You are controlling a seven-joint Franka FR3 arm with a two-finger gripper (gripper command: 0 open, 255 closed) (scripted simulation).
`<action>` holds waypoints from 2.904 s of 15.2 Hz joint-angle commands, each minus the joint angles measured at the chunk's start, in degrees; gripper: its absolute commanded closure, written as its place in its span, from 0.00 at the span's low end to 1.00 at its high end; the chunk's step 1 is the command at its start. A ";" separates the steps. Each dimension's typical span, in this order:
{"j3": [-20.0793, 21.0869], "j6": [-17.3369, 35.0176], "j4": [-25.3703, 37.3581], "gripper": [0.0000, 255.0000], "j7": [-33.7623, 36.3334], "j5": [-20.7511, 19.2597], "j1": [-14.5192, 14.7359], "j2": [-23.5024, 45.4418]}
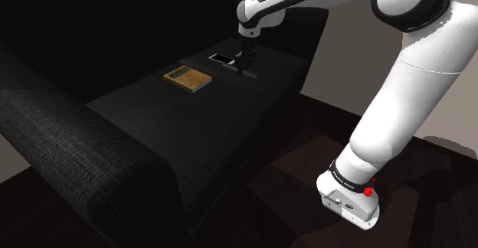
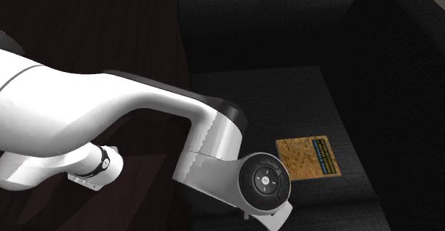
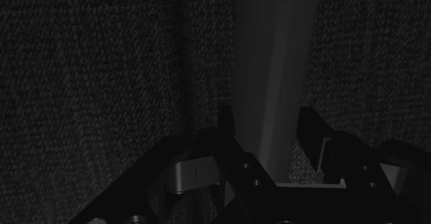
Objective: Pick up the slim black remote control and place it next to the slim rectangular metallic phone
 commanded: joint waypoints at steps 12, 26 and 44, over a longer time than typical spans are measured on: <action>-5.06 -9.21 25.71 1.00 -13.22 0.98 -8.62 17.45; -5.55 -6.06 29.92 1.00 -16.32 1.72 -10.90 25.04; -5.46 -2.91 28.17 0.00 -16.59 1.92 -10.91 26.45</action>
